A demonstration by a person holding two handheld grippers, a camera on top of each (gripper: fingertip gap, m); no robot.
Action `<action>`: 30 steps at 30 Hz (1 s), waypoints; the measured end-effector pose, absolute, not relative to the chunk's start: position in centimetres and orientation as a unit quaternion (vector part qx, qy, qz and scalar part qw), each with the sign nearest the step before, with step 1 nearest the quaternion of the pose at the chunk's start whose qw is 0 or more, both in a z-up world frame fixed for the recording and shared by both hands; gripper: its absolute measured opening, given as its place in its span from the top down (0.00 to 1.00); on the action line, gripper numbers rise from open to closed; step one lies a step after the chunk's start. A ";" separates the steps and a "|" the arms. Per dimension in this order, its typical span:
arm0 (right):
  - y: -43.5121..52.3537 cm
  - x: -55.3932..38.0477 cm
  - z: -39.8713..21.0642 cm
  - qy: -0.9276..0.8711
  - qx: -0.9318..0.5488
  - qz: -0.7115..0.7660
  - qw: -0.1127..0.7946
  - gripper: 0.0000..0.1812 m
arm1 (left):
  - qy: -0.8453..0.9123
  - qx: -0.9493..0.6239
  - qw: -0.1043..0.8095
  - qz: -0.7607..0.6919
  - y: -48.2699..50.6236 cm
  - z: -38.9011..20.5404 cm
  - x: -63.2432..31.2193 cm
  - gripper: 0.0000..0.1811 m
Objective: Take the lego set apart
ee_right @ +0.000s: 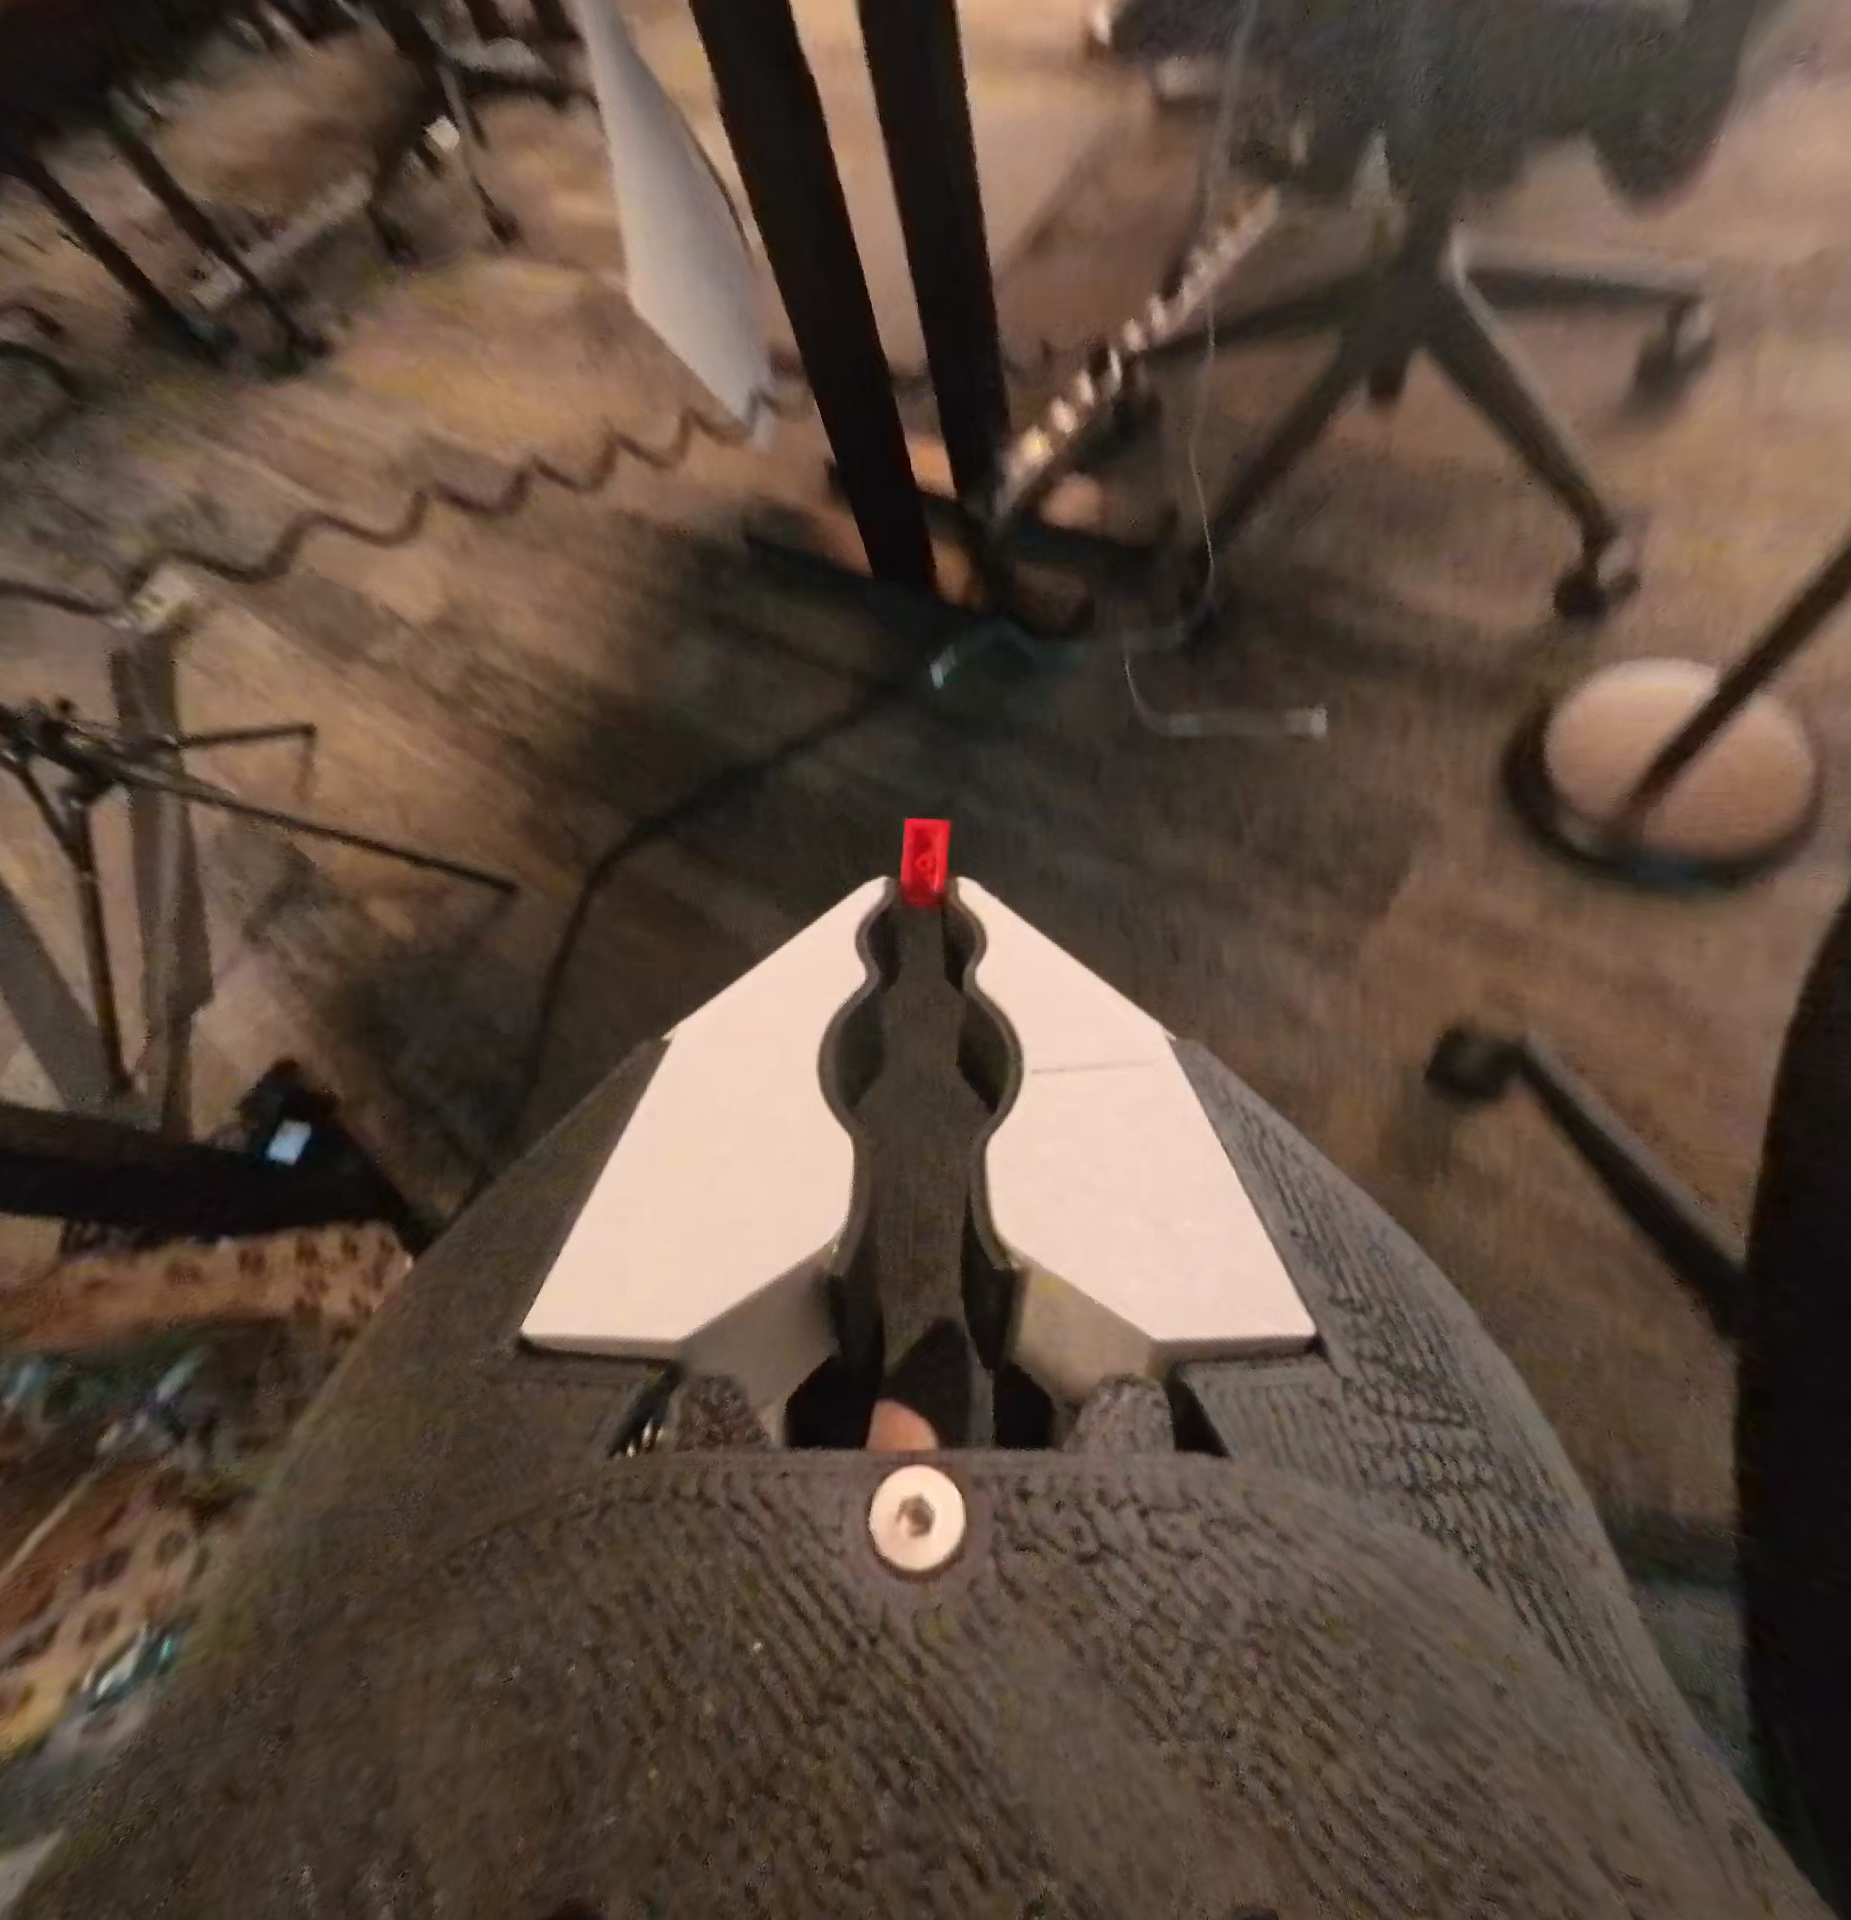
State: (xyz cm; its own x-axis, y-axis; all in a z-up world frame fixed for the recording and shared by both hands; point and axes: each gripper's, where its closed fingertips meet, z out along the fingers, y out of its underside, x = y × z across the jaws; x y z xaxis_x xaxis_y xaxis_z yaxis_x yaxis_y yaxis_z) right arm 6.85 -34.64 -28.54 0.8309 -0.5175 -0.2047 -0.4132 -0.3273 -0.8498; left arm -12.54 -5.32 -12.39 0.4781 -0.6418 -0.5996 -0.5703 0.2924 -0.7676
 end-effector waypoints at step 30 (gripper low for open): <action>19.1 10.6 -10.6 -0.319 -0.702 -0.060 0.634 0.97 | 0.215 -0.693 0.688 -0.014 7.5 -8.6 -11.8 0.52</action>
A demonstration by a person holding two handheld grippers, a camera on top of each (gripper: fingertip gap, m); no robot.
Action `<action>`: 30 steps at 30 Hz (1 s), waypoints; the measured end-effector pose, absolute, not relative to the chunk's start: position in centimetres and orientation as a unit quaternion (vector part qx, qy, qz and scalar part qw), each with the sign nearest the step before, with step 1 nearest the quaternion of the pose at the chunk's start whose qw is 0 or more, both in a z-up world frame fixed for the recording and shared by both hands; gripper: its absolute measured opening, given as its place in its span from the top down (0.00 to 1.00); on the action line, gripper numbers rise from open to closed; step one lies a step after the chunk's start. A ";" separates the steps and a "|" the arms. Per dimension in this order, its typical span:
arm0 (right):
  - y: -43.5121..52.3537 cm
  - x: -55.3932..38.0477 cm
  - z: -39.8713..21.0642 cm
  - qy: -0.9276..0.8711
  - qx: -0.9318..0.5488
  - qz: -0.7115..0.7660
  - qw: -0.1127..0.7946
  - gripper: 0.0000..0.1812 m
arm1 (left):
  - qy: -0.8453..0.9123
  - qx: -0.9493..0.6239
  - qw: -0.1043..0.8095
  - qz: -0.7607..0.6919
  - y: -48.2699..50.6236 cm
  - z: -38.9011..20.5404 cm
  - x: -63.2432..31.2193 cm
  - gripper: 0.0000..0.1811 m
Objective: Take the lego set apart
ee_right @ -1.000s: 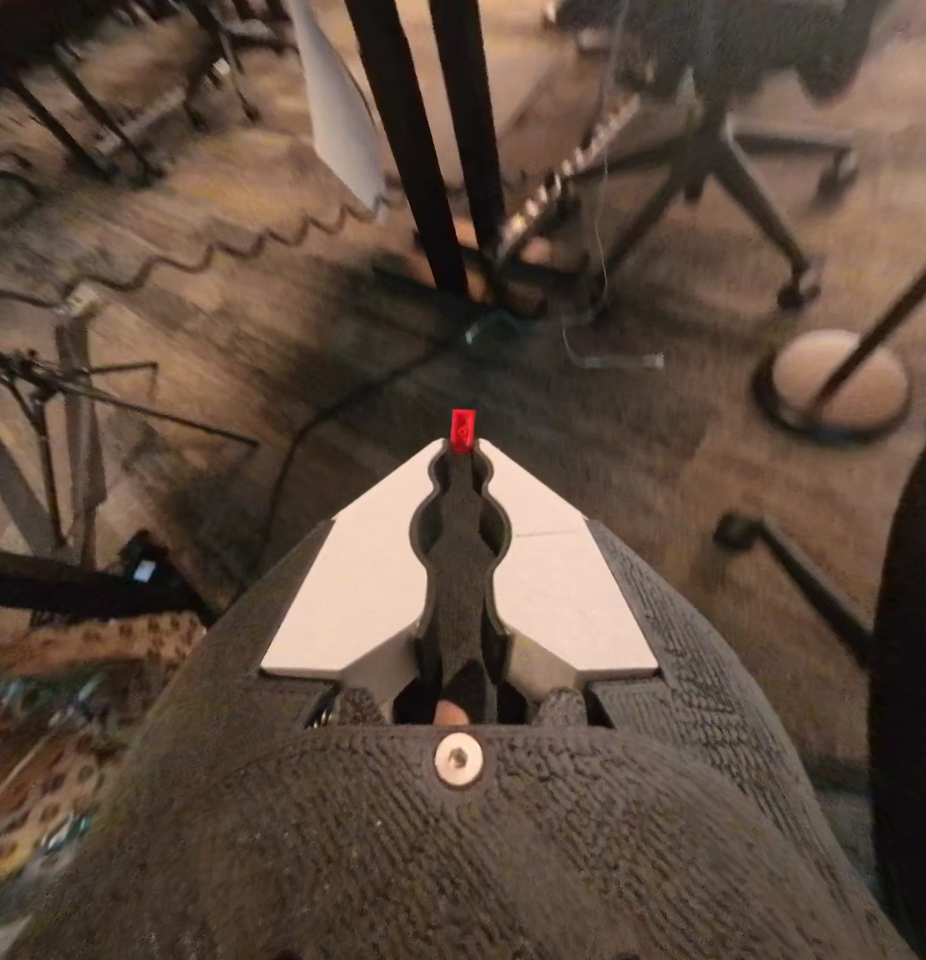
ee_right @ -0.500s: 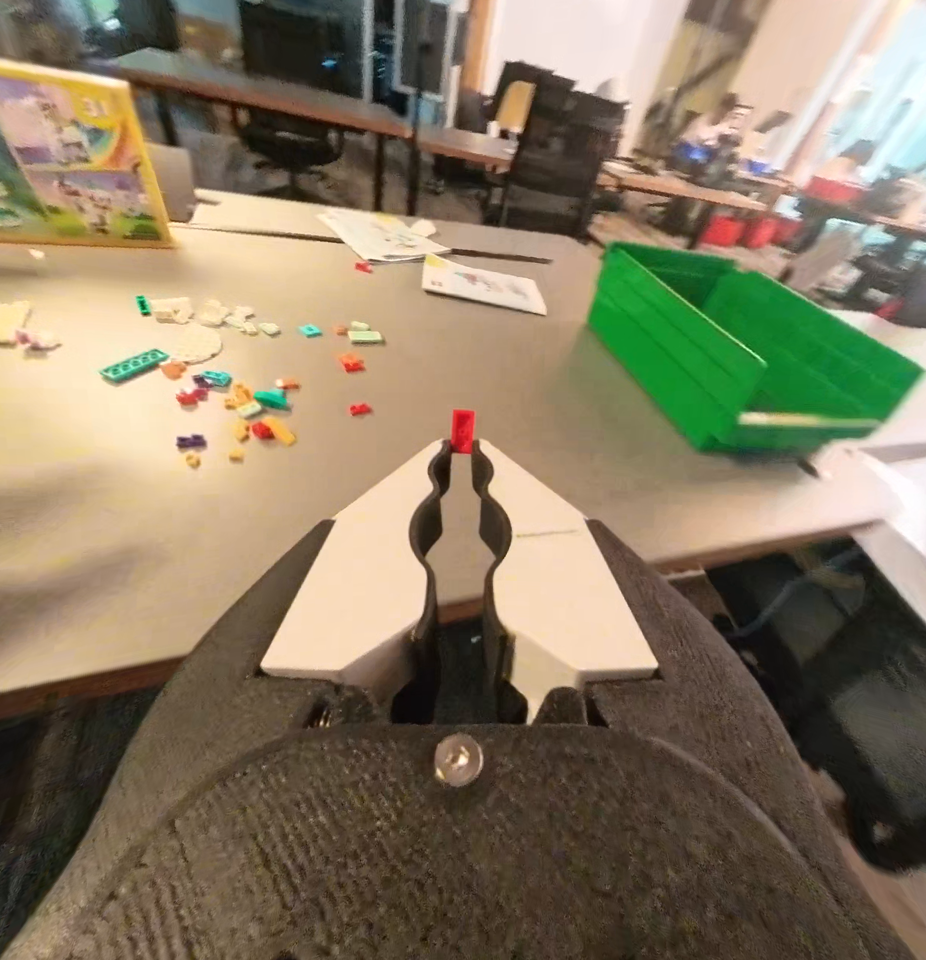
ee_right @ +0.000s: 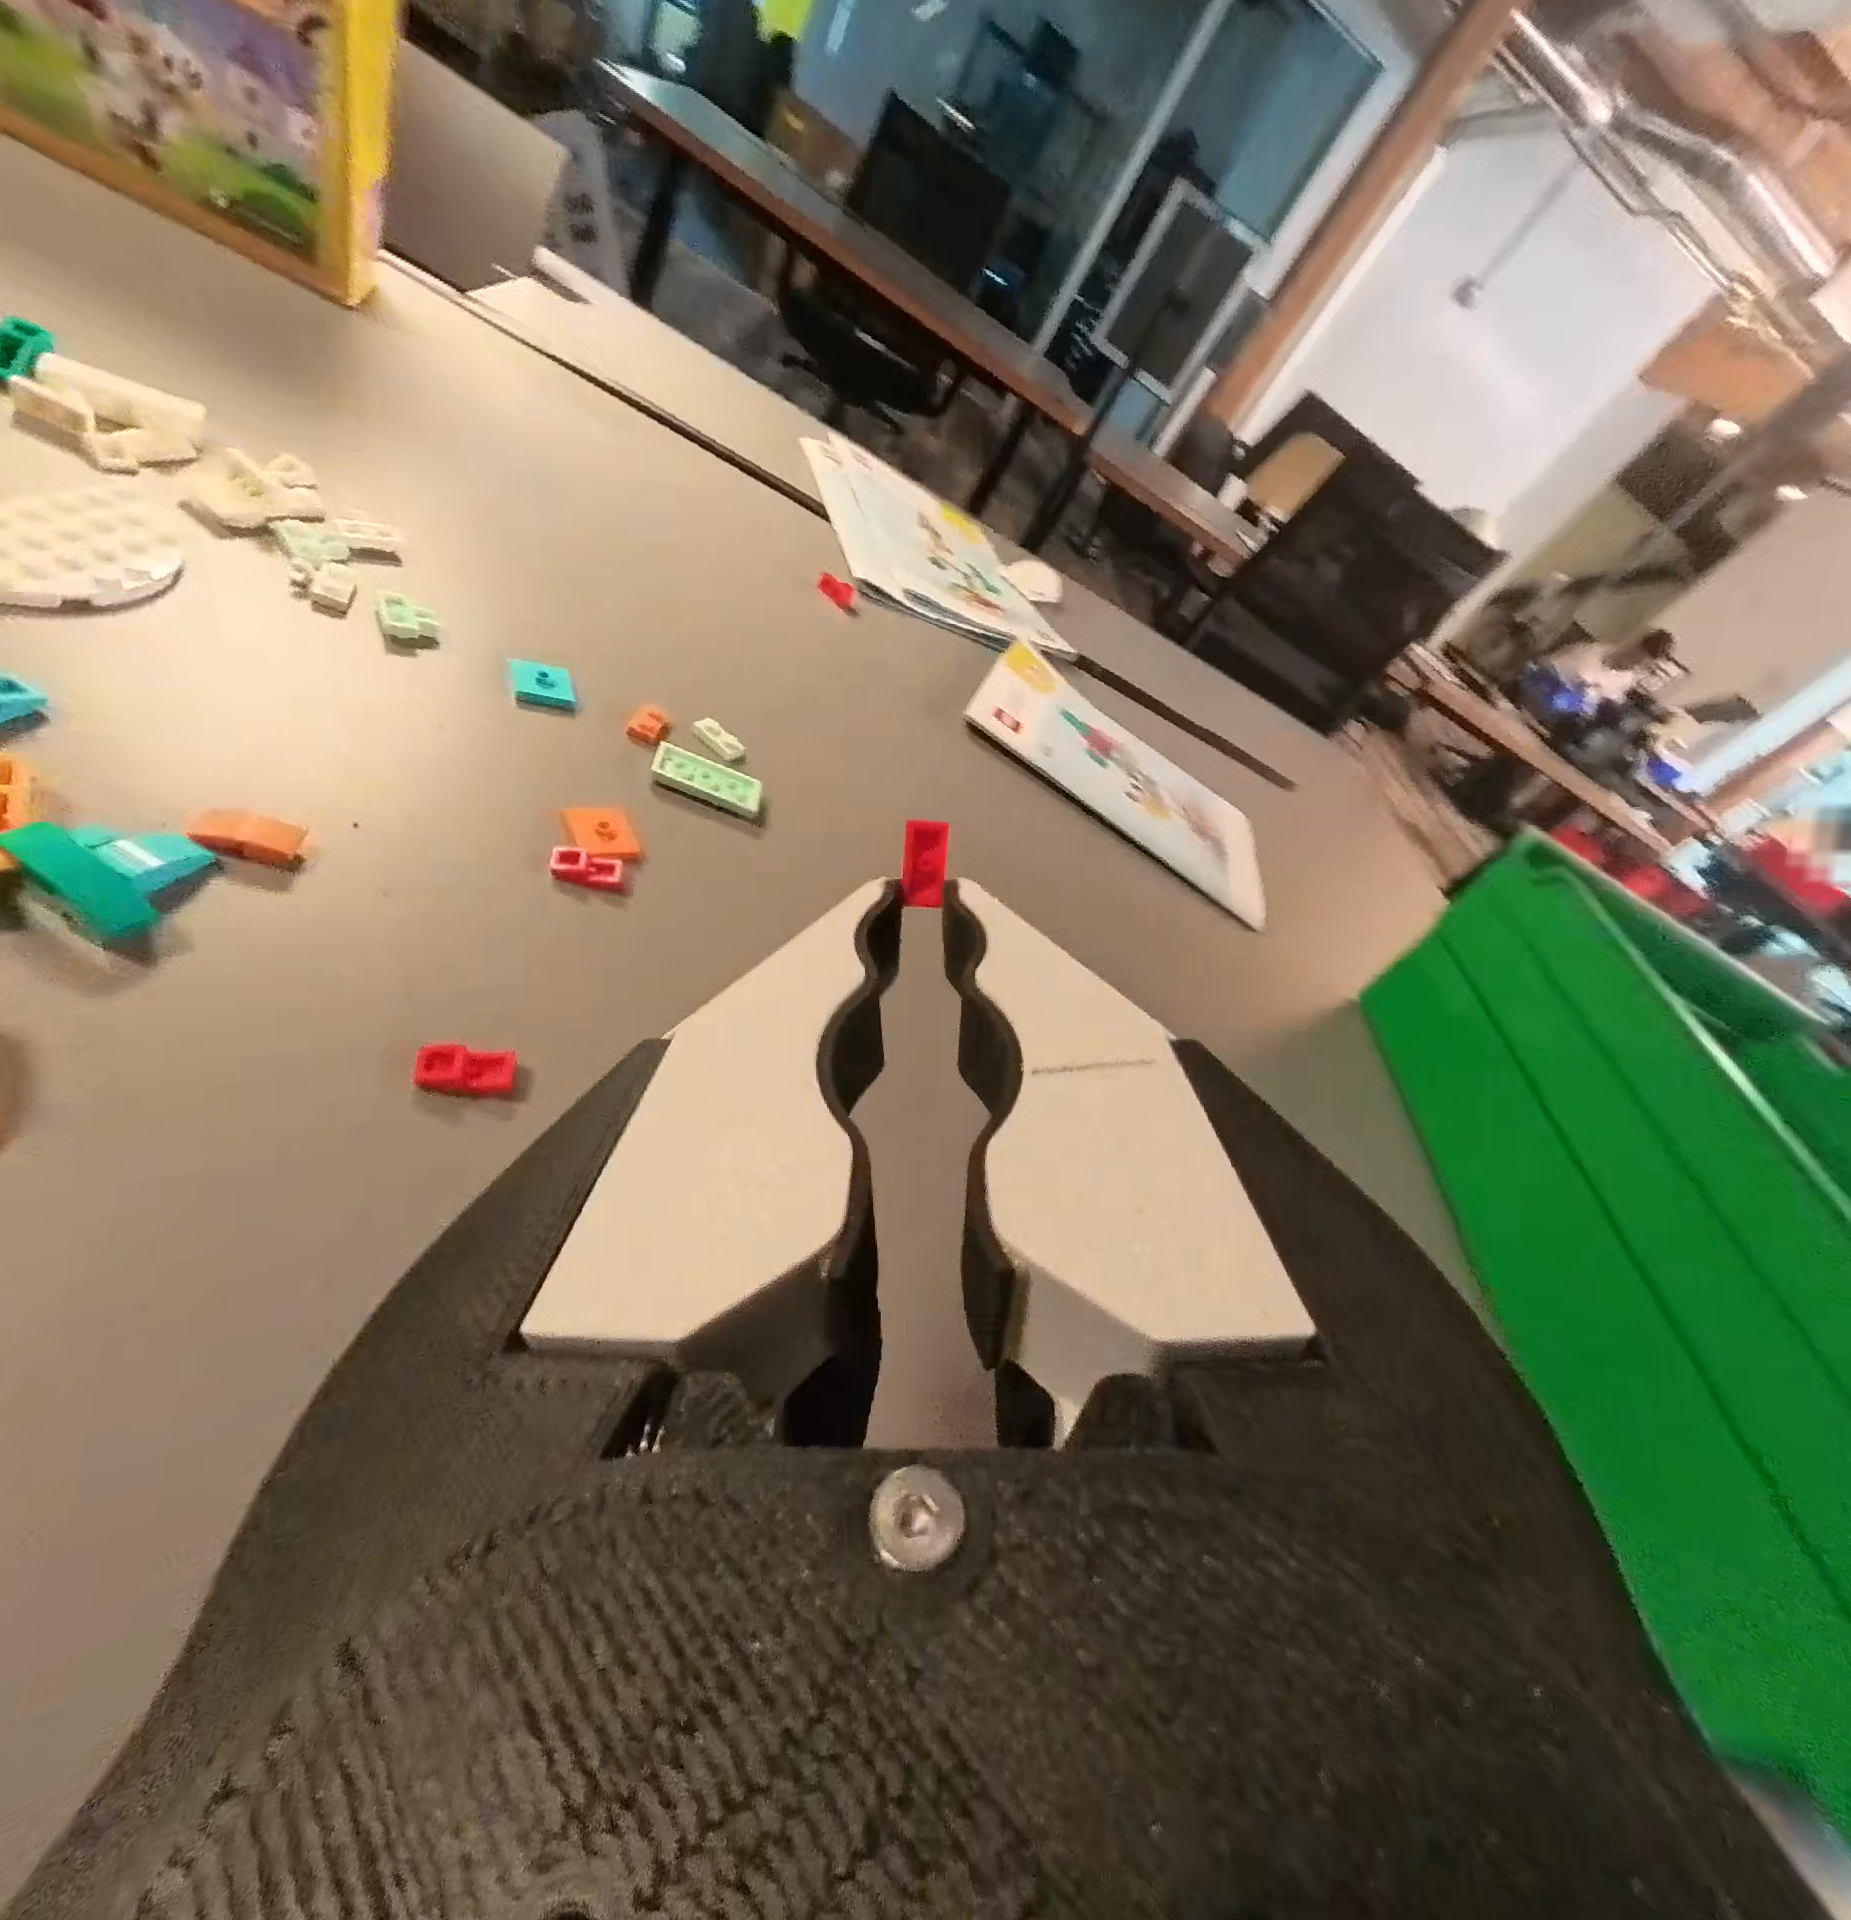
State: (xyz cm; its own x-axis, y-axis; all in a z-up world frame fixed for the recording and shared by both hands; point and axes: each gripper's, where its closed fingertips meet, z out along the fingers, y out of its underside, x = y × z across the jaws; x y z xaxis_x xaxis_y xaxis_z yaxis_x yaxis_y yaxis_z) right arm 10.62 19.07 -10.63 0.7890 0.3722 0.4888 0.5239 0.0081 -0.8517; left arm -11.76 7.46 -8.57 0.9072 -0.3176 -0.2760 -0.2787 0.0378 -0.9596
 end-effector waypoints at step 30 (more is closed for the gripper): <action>20.3 8.4 -11.1 -0.417 -0.616 -0.145 0.653 0.76 | 0.262 -0.705 0.633 0.183 7.7 -10.8 -12.4 0.55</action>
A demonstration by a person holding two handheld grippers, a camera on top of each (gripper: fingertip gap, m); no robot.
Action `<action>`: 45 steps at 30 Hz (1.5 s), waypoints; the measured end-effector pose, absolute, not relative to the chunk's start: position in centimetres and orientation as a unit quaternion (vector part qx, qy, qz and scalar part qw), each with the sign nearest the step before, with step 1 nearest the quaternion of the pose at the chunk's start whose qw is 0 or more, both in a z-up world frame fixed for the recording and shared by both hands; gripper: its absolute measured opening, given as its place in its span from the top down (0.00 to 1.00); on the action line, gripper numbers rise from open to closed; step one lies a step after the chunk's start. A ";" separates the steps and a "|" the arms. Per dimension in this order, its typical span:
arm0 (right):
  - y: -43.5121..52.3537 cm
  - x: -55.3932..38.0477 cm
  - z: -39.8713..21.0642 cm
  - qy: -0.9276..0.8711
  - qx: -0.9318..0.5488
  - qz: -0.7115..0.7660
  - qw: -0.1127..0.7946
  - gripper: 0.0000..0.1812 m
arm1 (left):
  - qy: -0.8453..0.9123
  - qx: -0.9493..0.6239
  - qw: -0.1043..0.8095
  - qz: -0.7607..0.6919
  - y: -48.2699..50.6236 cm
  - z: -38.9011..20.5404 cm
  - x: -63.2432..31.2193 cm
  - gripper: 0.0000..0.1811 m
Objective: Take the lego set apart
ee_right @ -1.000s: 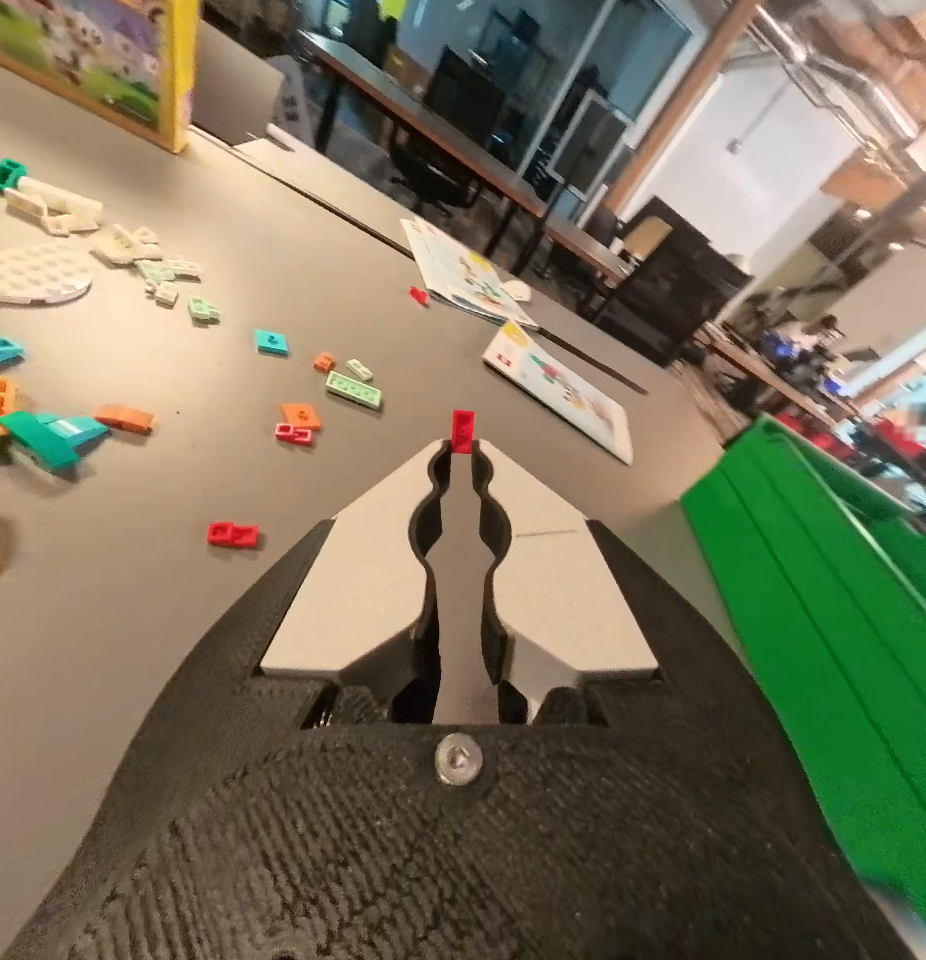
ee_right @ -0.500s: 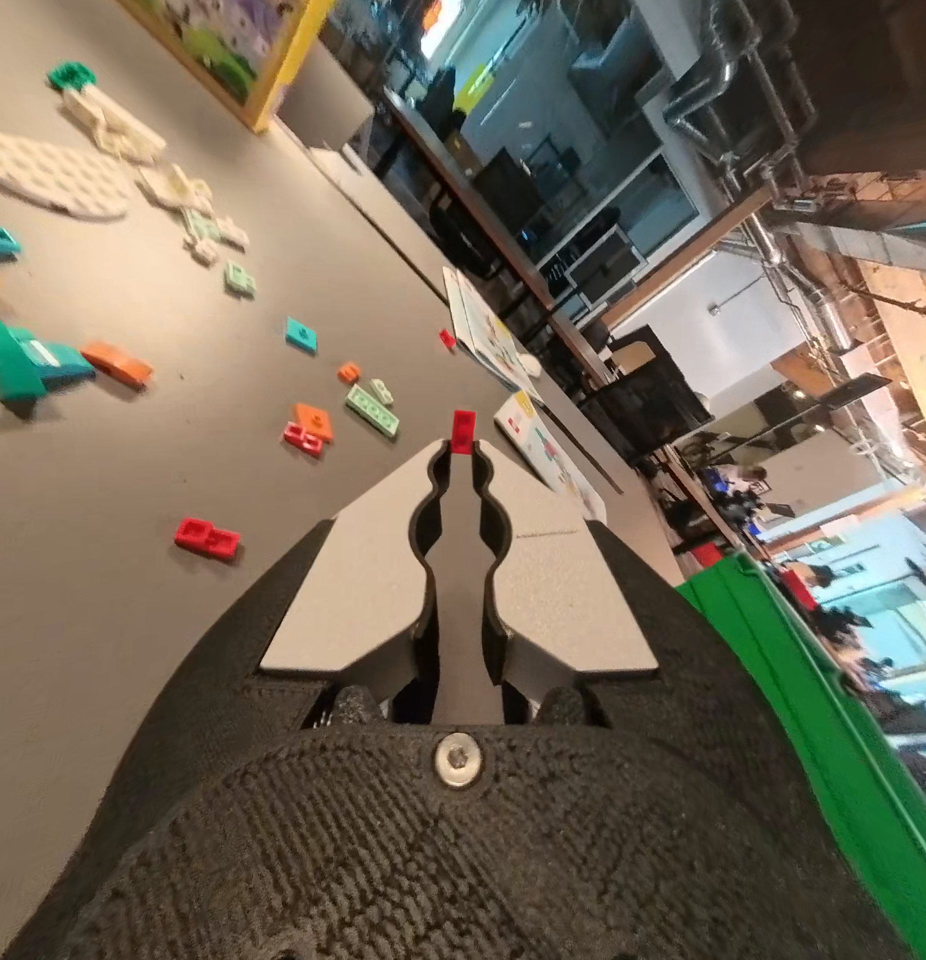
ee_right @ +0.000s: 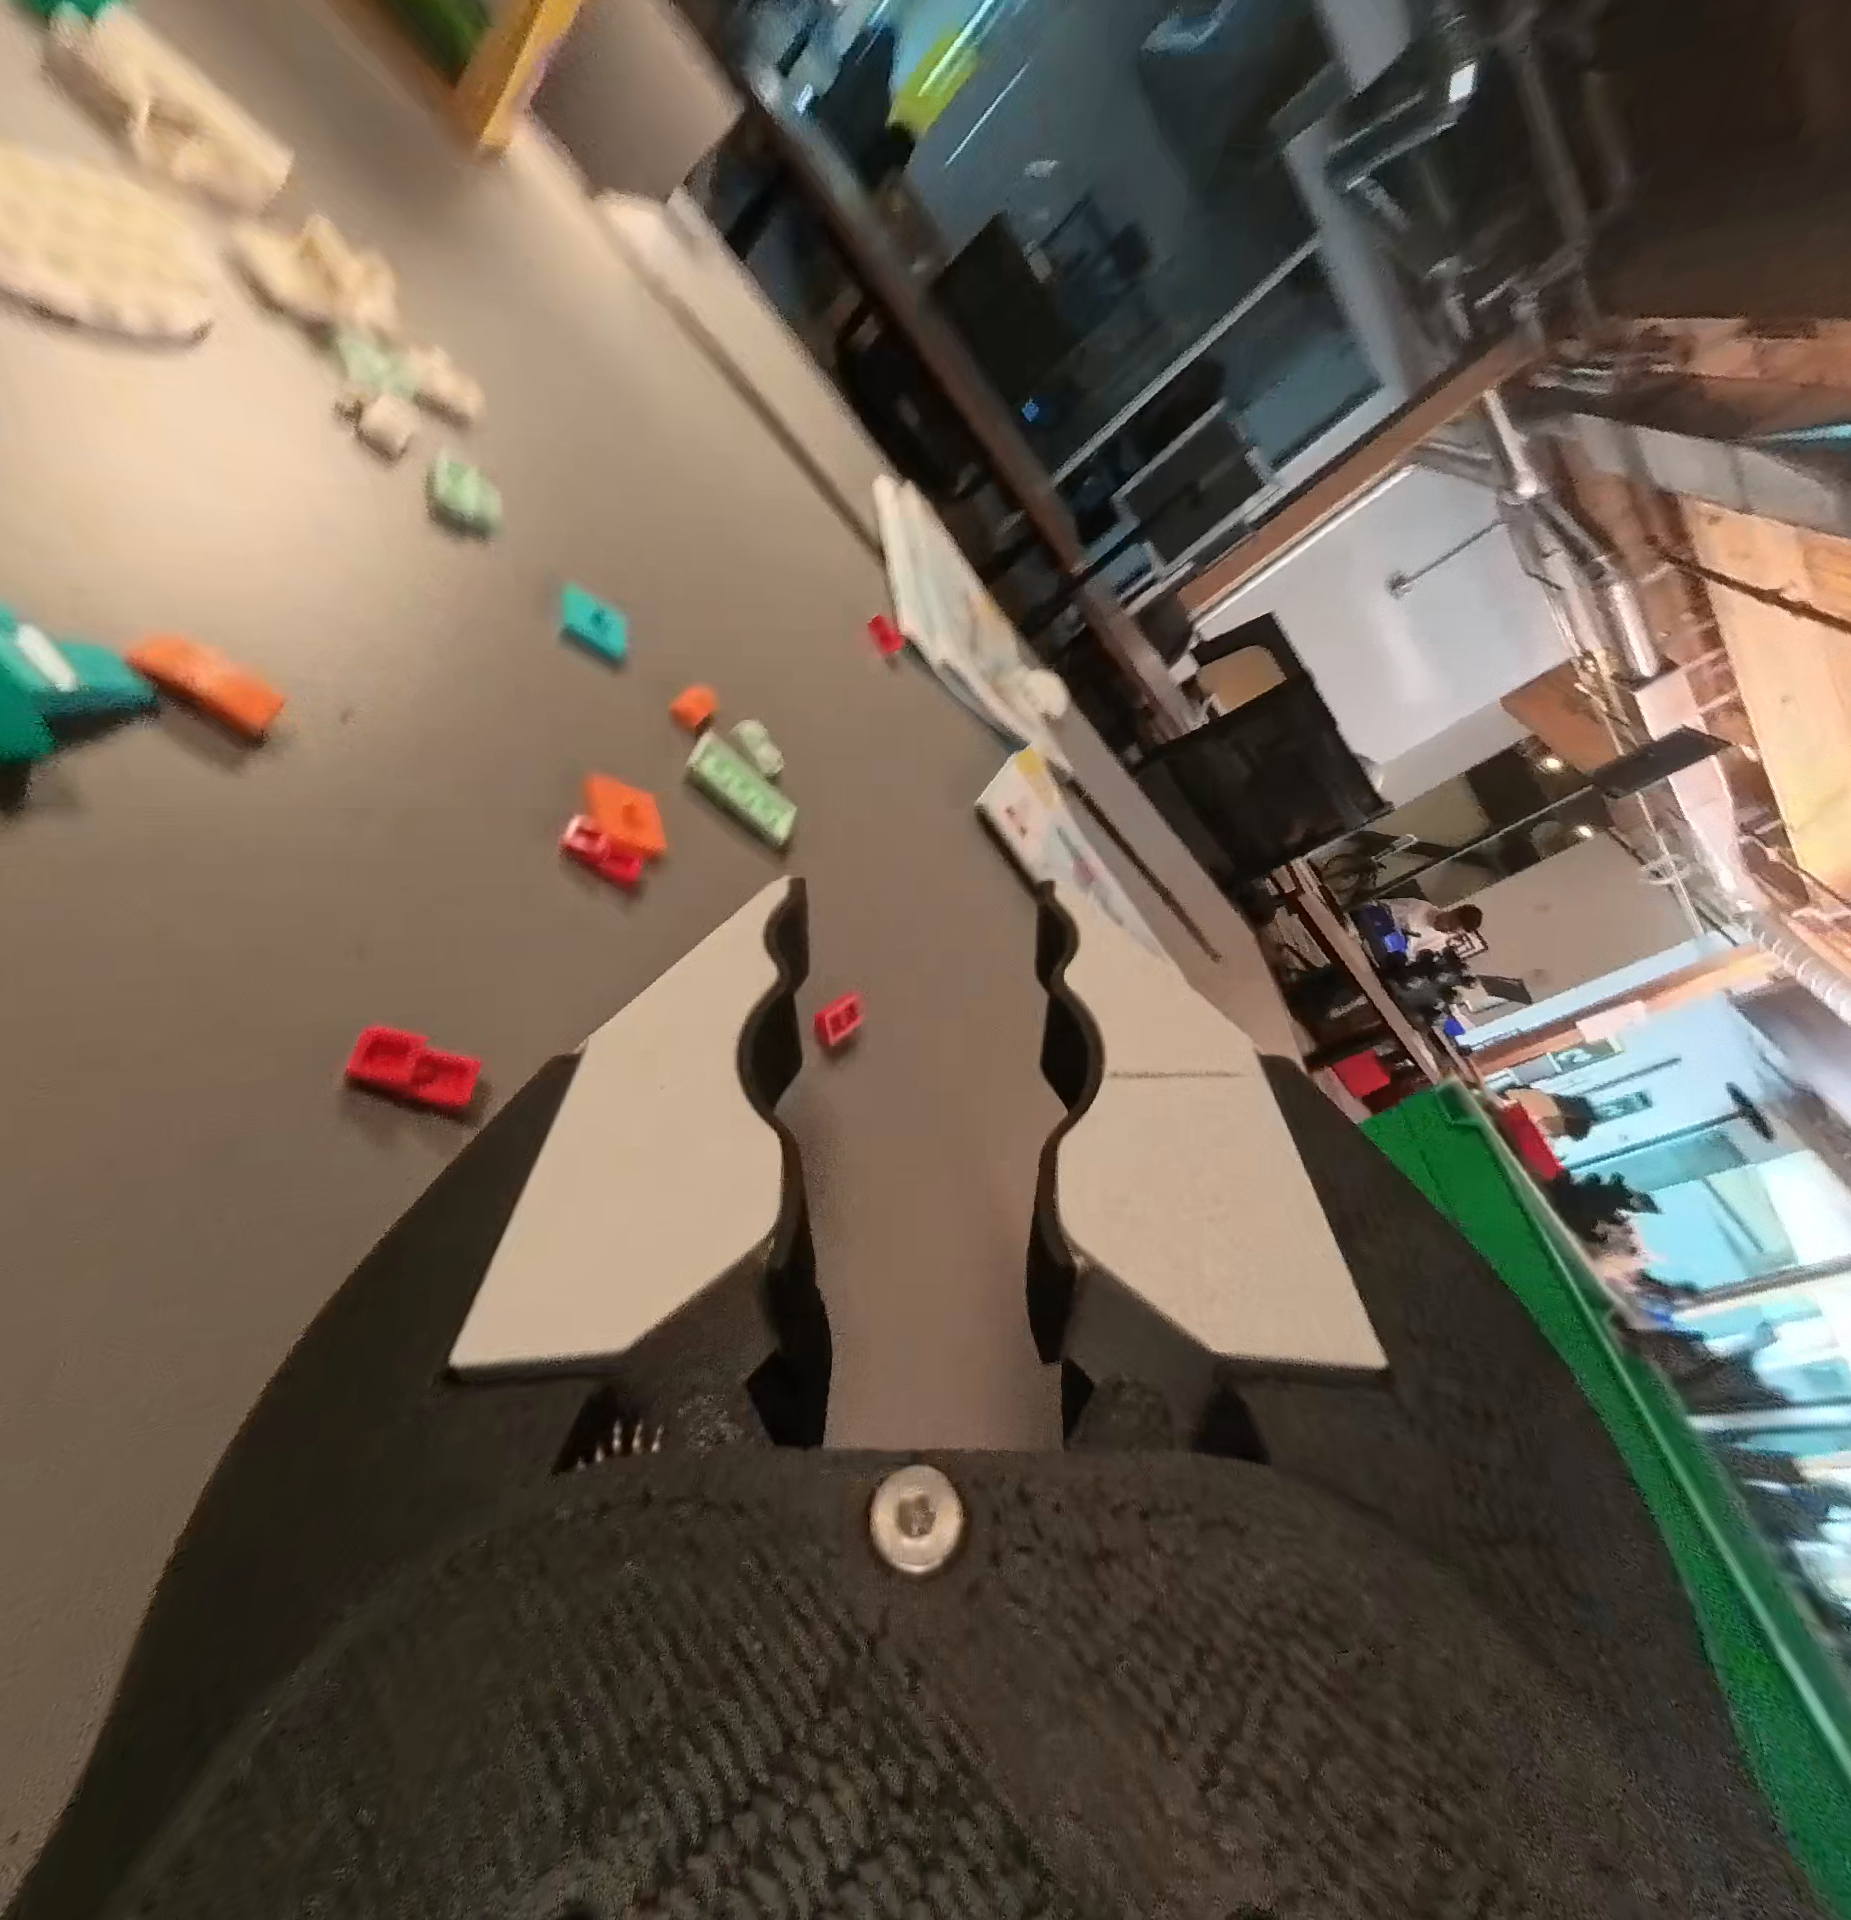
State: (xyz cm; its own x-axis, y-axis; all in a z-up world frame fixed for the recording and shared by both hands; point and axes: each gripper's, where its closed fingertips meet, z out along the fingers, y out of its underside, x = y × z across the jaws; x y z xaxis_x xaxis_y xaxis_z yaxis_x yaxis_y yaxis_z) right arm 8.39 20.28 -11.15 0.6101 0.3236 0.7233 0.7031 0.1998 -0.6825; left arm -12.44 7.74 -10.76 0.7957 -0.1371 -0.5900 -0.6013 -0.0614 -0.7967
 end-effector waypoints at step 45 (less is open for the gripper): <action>12.4 9.7 -4.5 -0.294 -0.534 0.226 0.760 0.78 | 0.252 -0.701 0.612 0.265 3.5 -11.0 -12.3 0.51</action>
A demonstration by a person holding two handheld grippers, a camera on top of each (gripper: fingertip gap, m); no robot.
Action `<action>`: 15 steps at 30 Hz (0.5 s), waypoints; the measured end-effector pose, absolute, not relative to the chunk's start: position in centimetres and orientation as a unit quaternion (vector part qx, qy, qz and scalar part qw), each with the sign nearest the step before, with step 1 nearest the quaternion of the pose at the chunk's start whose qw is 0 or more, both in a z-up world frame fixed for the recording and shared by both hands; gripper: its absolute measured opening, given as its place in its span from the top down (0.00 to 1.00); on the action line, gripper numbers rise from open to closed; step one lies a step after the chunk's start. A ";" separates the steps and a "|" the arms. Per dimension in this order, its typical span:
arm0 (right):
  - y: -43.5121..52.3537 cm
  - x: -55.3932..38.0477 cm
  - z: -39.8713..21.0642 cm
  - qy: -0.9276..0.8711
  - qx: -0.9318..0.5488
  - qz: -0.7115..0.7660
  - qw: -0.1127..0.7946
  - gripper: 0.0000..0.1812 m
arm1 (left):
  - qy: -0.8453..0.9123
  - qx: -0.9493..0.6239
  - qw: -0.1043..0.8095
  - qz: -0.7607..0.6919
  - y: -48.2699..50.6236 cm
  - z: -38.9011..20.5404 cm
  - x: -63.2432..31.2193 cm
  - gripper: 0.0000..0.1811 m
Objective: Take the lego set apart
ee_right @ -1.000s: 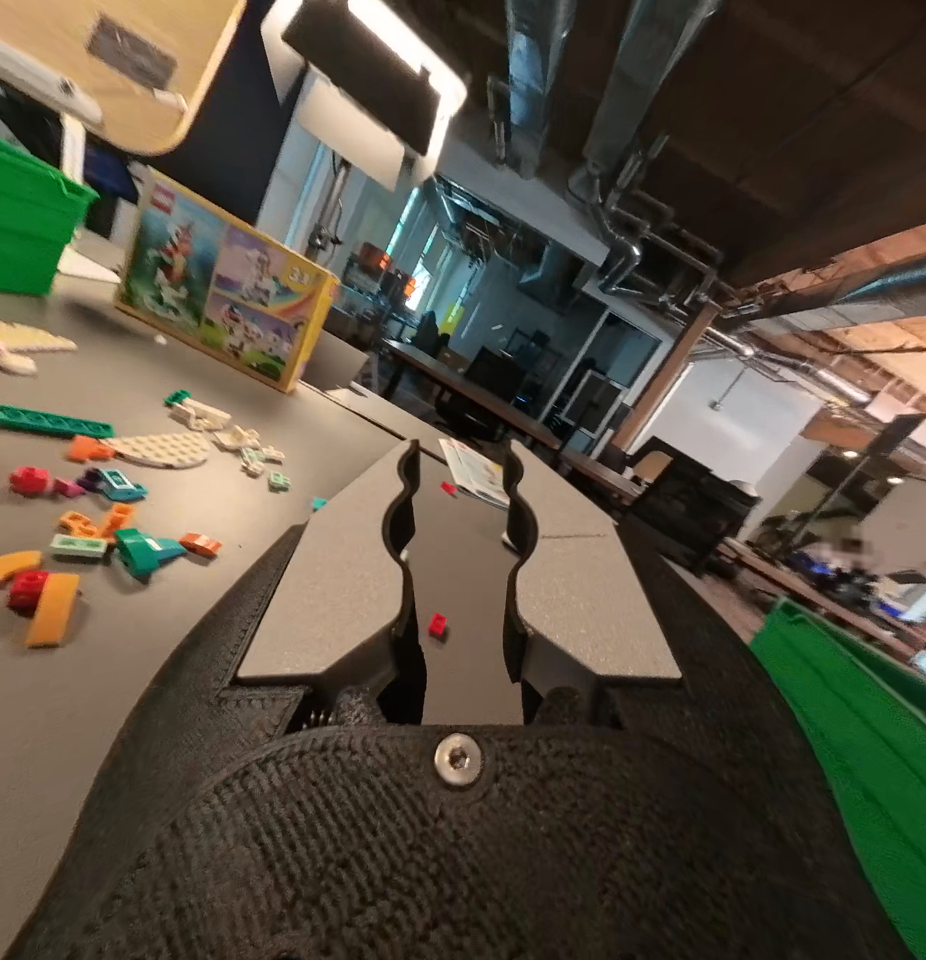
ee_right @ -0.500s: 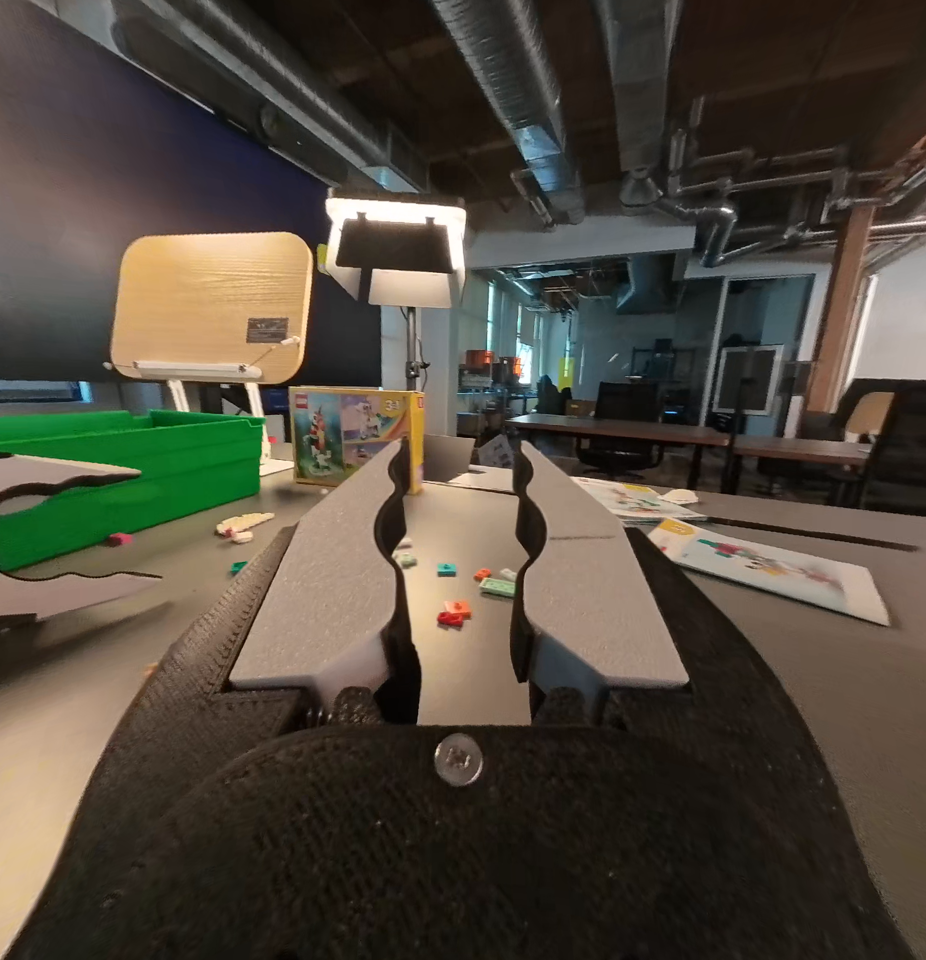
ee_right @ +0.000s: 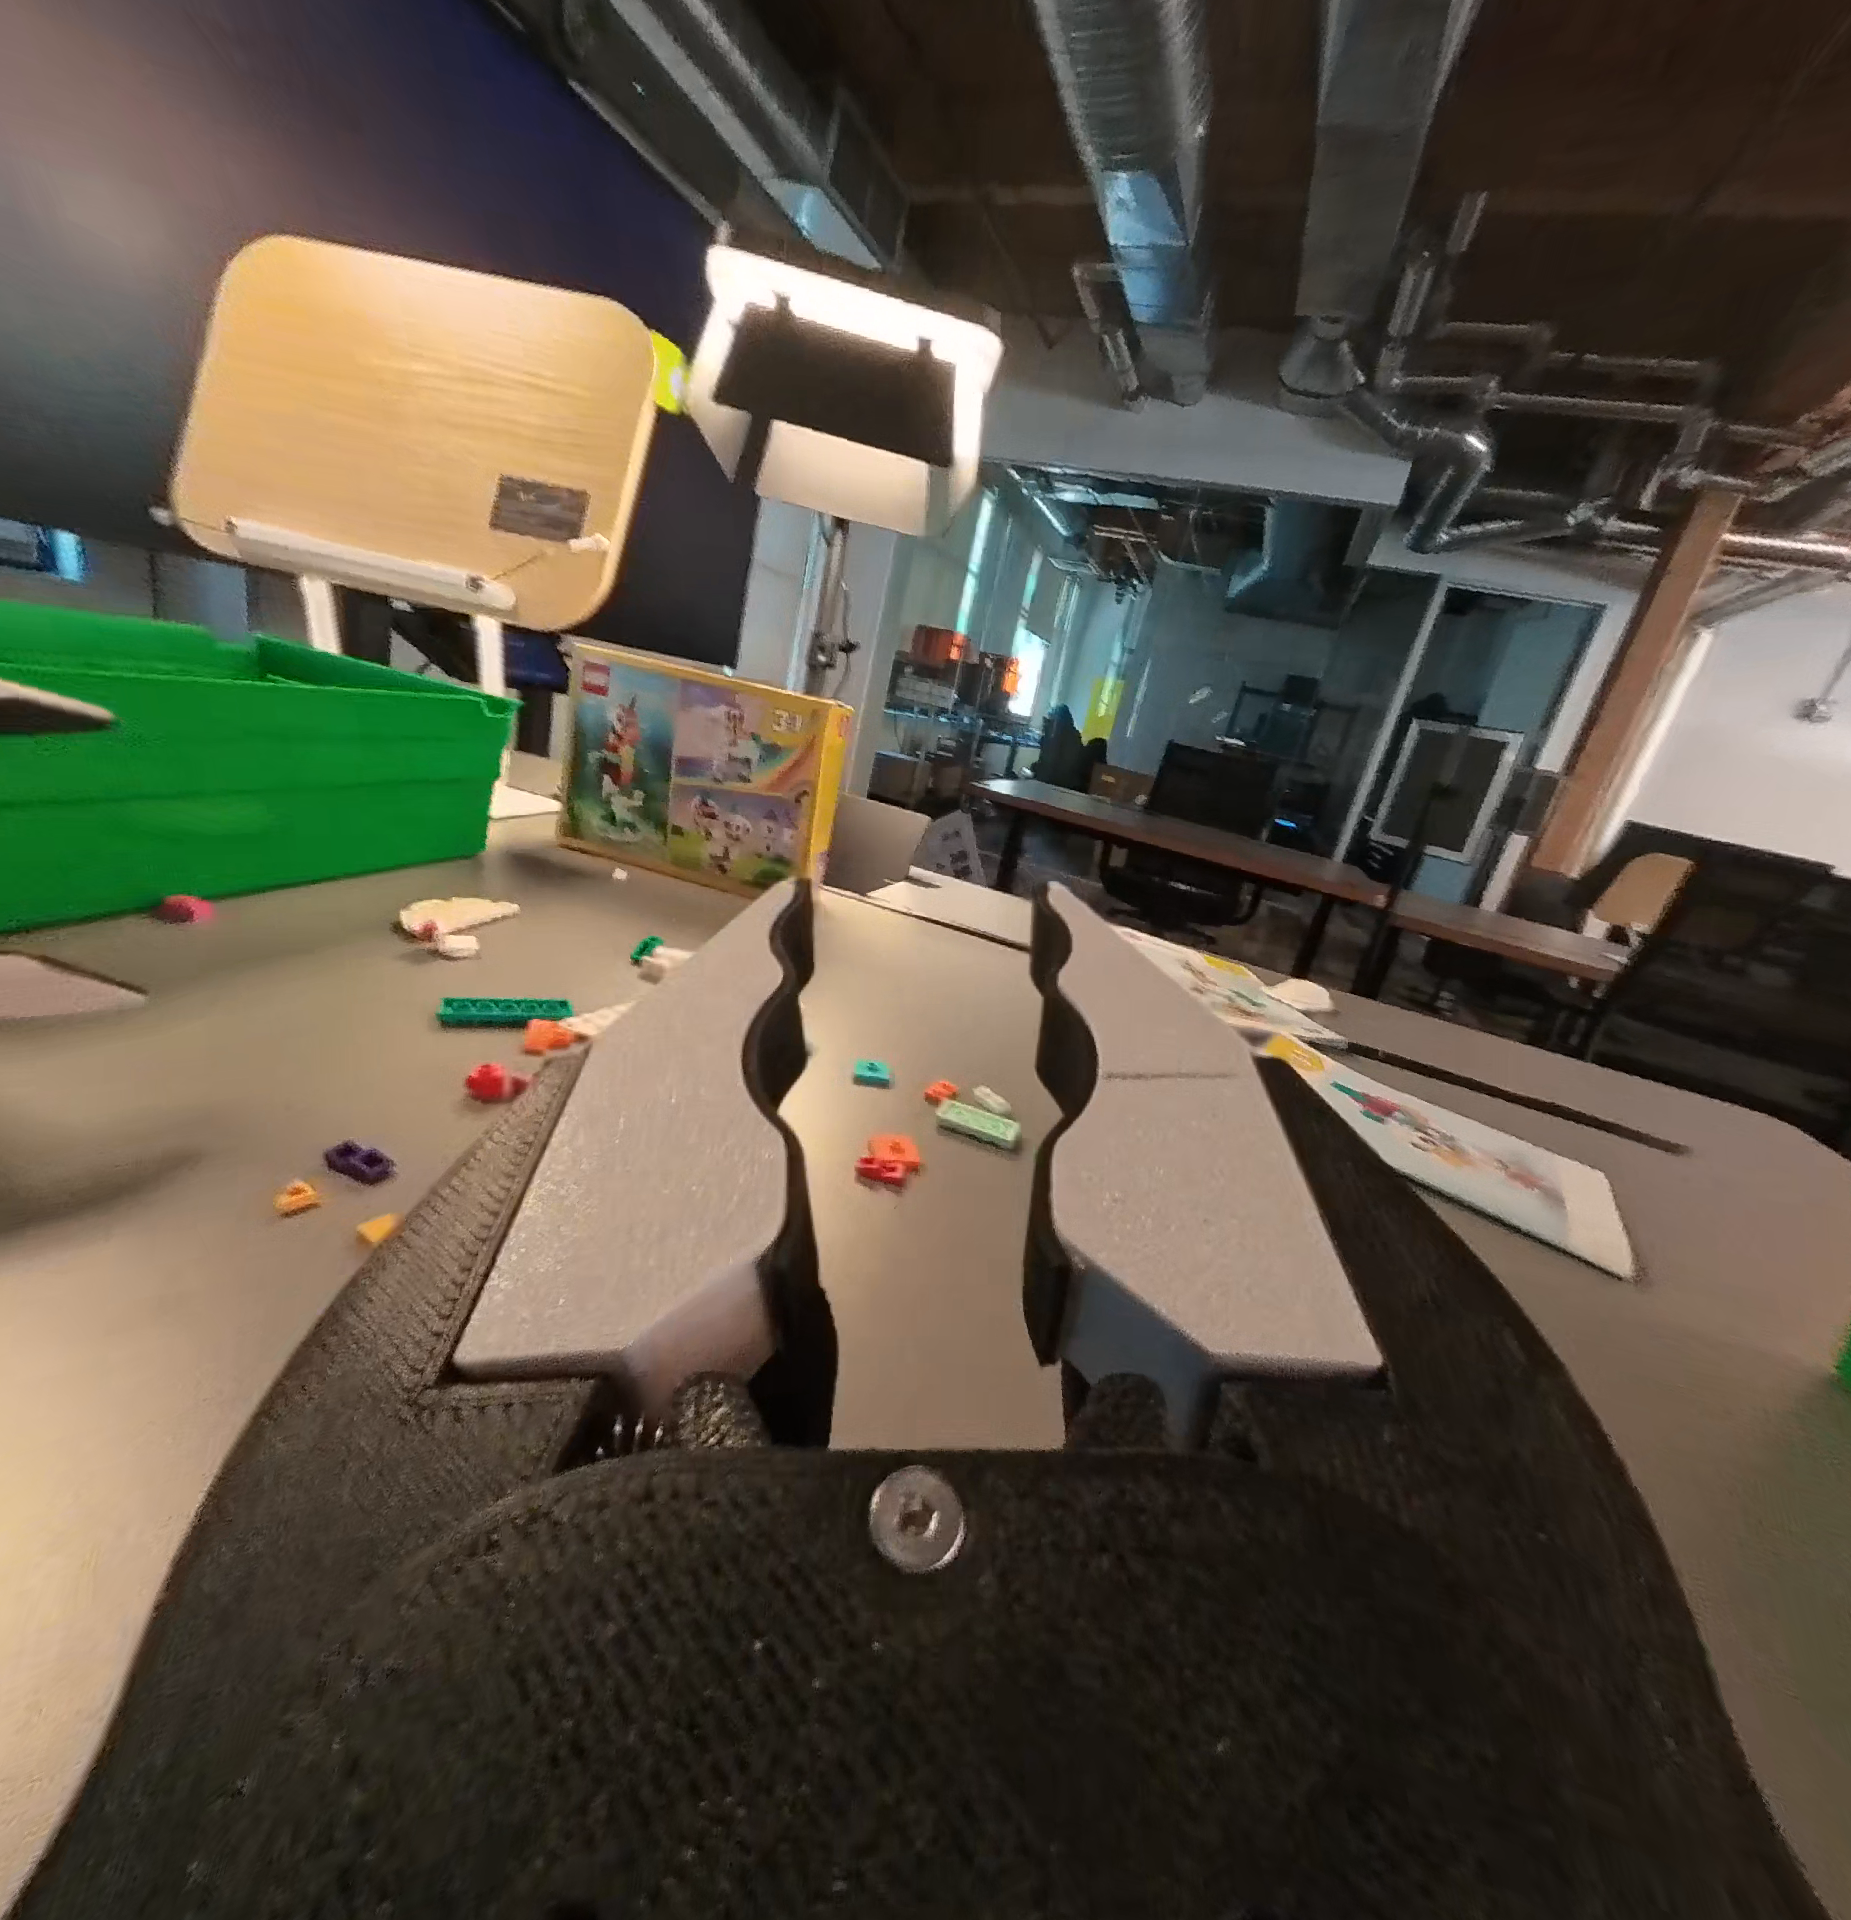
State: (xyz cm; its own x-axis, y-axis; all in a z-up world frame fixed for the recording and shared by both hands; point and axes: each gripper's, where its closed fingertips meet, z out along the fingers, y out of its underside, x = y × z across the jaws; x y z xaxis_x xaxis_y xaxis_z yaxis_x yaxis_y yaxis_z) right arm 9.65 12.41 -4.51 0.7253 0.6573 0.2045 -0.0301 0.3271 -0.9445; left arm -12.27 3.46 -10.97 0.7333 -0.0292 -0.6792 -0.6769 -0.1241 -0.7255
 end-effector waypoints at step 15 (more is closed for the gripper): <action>11.2 10.0 -3.6 -0.247 -0.511 0.385 0.728 0.76 | 0.258 -0.666 0.662 0.226 2.2 -9.2 -10.6 0.43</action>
